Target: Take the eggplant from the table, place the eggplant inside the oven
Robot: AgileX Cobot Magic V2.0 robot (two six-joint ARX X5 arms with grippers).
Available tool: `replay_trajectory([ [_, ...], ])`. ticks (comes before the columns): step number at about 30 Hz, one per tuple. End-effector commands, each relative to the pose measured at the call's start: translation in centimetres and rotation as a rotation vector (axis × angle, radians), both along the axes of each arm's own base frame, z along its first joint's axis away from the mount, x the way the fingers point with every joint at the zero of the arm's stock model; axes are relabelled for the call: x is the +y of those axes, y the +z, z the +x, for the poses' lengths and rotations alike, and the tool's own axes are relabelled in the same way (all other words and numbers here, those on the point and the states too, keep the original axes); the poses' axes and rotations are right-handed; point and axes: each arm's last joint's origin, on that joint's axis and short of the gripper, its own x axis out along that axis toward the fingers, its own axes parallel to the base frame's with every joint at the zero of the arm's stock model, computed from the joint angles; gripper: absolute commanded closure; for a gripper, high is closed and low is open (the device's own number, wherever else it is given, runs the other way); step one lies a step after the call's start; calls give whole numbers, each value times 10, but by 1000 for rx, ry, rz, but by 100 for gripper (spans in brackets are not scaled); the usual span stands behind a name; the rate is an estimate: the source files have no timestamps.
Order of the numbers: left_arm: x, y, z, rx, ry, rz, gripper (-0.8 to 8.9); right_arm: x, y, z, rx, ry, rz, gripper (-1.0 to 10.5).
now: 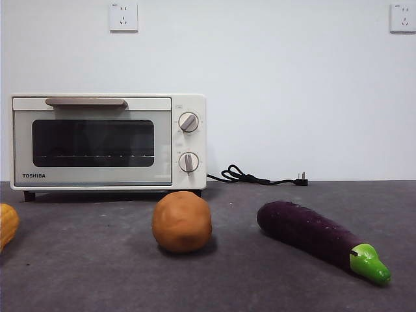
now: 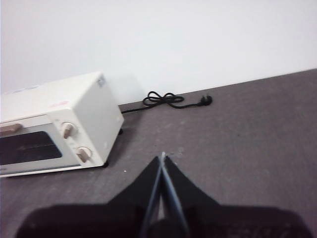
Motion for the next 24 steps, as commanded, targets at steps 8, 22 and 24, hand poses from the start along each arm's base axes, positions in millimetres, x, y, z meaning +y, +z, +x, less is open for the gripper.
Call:
replay_trajectory([
  [8, -4, 87, 6, -51, -87, 38, 819, 1, 92, -2, -106, 53, -65, 955],
  [22, -11, 168, 10, -75, -164, 111, 819, 4, 169, -11, -123, 148, -54, 956],
  [24, -12, 168, 12, -71, -171, 117, 819, 5, 170, -10, -94, 171, -50, 955],
])
